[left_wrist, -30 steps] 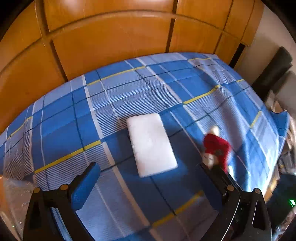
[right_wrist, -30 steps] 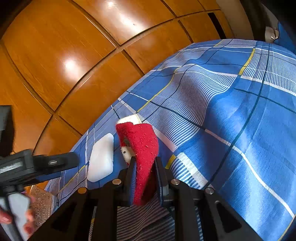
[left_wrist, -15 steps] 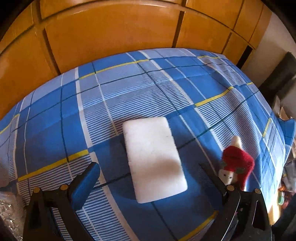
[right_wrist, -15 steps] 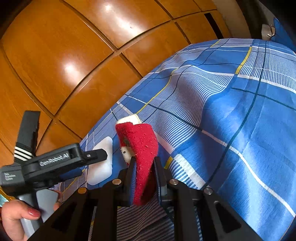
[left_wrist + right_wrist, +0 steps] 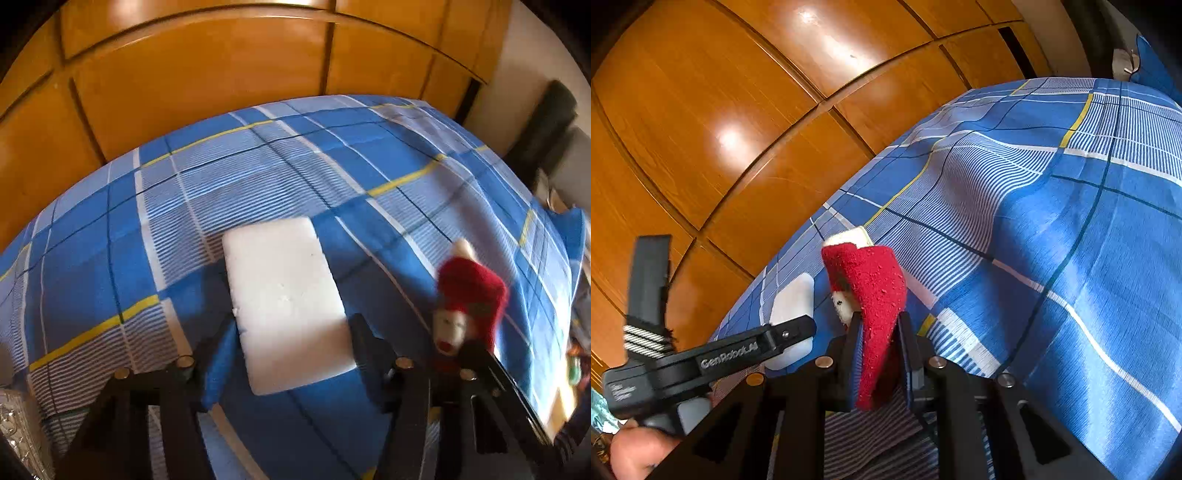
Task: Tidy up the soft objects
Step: 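Grasp the white sponge with the left tool while the right tool holds the sock, then lower the white sponge into the gold tray and open the left tool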
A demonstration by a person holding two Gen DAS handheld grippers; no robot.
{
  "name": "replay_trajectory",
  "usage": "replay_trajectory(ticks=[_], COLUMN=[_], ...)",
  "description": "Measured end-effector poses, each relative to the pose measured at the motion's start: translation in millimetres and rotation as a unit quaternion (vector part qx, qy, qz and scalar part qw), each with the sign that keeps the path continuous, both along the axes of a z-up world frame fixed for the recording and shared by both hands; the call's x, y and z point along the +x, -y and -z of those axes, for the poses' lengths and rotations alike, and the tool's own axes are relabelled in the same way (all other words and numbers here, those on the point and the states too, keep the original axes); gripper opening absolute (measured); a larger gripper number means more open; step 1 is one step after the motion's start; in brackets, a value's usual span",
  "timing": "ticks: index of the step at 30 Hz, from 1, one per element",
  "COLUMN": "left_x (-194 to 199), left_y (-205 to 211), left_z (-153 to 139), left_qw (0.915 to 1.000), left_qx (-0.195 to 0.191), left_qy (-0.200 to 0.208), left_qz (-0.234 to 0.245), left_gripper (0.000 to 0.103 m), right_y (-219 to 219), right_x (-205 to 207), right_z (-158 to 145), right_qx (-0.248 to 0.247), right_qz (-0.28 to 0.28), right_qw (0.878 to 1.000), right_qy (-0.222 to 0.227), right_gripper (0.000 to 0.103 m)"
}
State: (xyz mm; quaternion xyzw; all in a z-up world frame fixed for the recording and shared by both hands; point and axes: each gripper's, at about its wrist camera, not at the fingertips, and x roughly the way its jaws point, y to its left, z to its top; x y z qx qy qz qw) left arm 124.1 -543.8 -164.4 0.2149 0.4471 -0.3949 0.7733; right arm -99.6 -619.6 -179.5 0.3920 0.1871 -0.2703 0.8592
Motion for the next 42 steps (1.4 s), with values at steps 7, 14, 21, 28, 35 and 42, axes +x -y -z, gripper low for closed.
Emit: replay_trajectory(ticks=[7,14,21,28,35,42], left_x=[-10,-44,-81,-95,-82,-57], left_y=[-35,-92,-156,-225,-300,-371], left_z=[-16,-48,-95,-135,-161,-164], left_qw=[0.9989,0.9947,0.989,0.9828,0.9765,0.9715], left_qx=[-0.03,-0.087,-0.142,-0.18,-0.214,-0.225], left_qy=[-0.031,-0.055,-0.026,-0.003,0.025,0.039], left_qz=[-0.021,-0.008,0.031,0.042,0.002,-0.063], left_gripper=[0.059,0.059,0.059,0.059,0.059,0.059], right_y=[0,0,-2,-2,-4,-5], right_x=[1,1,4,6,9,11], right_z=[0,-1,-1,-2,-3,-4], right_qx=[-0.001,-0.002,-0.008,-0.011,-0.015,-0.021], right_qz=[0.001,0.002,0.005,0.005,0.008,0.011], right_qw=[1.0,1.0,1.0,1.0,0.999,0.999], right_qy=[-0.003,-0.006,-0.018,-0.026,-0.034,-0.045], right_gripper=[0.014,0.014,0.014,0.014,0.014,0.014])
